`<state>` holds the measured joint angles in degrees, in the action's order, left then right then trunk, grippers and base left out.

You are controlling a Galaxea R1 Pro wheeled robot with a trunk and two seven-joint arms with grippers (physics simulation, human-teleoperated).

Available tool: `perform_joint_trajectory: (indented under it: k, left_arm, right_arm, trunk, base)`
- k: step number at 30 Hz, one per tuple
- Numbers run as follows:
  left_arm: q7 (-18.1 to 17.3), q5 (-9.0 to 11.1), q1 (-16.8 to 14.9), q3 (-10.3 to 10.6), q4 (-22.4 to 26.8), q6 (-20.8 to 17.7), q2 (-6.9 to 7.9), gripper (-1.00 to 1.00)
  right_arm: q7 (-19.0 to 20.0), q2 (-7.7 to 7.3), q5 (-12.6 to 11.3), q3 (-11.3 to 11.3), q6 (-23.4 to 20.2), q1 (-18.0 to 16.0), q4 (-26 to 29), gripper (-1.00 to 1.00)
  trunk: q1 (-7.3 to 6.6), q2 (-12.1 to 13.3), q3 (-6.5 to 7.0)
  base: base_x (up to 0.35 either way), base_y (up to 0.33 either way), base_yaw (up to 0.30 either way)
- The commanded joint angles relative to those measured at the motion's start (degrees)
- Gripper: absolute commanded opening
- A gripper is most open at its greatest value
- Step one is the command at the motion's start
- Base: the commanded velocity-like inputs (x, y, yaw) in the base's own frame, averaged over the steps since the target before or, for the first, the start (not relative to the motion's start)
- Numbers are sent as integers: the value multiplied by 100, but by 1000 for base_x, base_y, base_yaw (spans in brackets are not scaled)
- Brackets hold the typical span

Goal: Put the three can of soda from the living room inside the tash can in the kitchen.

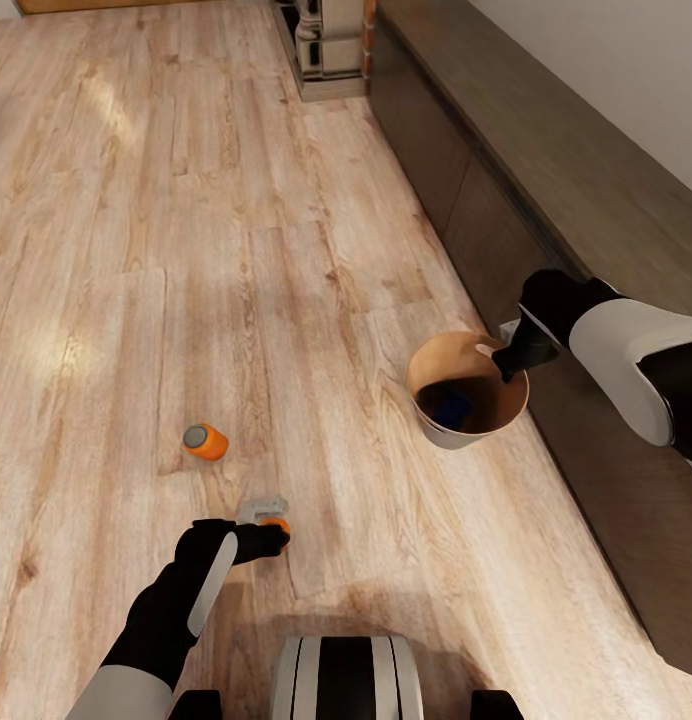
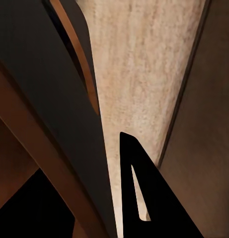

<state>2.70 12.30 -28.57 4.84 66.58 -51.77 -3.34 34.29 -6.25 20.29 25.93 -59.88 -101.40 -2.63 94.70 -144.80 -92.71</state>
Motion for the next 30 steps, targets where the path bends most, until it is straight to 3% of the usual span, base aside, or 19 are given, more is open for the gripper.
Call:
perform_joint_trajectory:
  k: [1, 7, 30]
  left_arm:
    - [-16, -12, 1, 0, 5, 1, 2, -100]
    - [-4, -19, 1, 0, 1, 0, 0, -100]
    - [64, -47, -17, 0, -22, -110, -9, -100]
  right_arm:
    - [-3, 1, -34, -25, -12, 2, 2, -100]
    - [-2, 1, -34, -22, -12, 7, 2, -100]
    - [-6, 5, -38, -18, -12, 42, 8, -100]
  trunk:
    - [-1, 0, 0]
    - [-1, 0, 0]
    - [-60, 31, 510]
  base:
    - [0, 0, 0]
    - [0, 0, 0]
    - [0, 0, 0]
